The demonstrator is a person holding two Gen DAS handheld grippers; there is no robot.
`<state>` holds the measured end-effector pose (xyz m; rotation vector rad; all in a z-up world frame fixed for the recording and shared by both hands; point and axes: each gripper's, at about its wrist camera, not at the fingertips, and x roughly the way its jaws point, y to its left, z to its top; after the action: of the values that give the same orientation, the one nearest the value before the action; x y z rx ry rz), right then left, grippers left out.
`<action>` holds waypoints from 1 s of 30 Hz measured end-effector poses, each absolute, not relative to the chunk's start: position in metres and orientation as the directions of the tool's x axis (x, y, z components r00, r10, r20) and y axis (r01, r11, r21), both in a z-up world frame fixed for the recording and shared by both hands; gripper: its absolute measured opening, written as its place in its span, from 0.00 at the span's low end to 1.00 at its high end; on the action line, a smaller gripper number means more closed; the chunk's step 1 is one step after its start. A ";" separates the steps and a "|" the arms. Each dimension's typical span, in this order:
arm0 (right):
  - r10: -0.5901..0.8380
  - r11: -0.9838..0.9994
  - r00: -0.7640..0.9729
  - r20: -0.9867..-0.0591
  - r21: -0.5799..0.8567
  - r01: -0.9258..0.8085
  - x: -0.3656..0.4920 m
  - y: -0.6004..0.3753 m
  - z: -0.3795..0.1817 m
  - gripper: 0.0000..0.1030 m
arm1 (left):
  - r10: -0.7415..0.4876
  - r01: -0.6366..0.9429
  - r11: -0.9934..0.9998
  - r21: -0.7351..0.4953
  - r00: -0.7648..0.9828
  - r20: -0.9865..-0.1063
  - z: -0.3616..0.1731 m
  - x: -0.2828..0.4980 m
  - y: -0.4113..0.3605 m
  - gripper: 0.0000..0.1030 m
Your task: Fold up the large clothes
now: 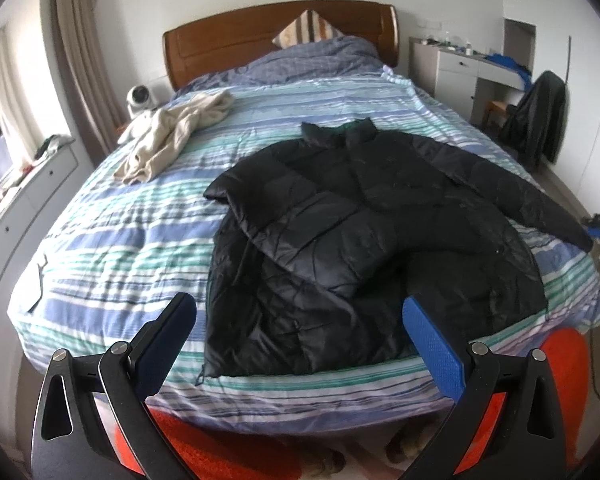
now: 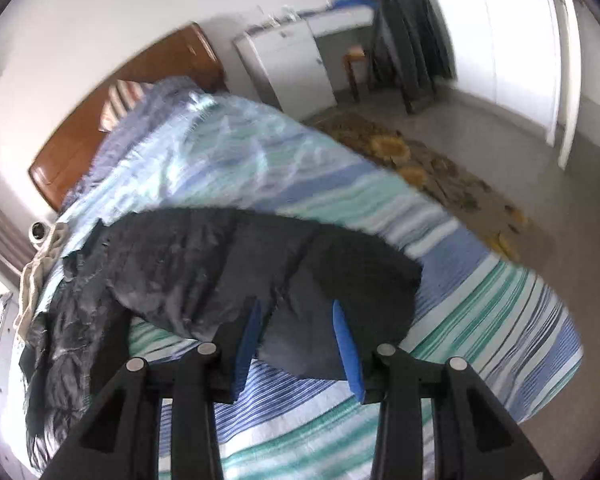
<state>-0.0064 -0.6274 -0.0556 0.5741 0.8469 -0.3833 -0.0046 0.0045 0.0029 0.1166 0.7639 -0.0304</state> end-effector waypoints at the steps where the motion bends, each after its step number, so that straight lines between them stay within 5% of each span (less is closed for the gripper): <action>1: -0.092 0.756 0.572 -0.815 0.316 0.573 -0.003 -0.632 -0.072 0.37 | 0.020 0.069 0.992 0.102 0.727 -0.686 0.004 -0.006 0.005 1.00; 8: -0.209 0.792 0.551 -0.808 0.190 0.580 -0.011 -0.596 -0.050 0.39 | 0.069 0.053 0.986 0.156 0.727 -0.683 0.000 0.002 0.025 1.00; 13: -0.195 0.878 0.663 -0.723 0.173 0.446 -0.052 -0.529 -0.004 0.55 | 0.025 0.097 0.987 0.130 0.698 -0.716 -0.019 0.014 0.027 1.00; 20: -0.089 0.927 0.742 -0.664 0.217 0.305 -0.078 -0.434 0.007 0.59 | -0.078 0.316 0.922 0.223 0.717 -0.692 -0.050 0.064 -0.017 1.00; 30: 0.058 0.986 0.759 -0.649 0.155 0.057 -0.070 -0.326 0.018 0.59 | -0.190 0.580 0.787 0.209 0.550 -0.813 -0.133 0.140 -0.055 1.00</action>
<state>-0.0702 -0.3259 0.0184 0.1695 0.7100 0.0005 0.1399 -0.0549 -0.1333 0.4936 0.8771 -0.4783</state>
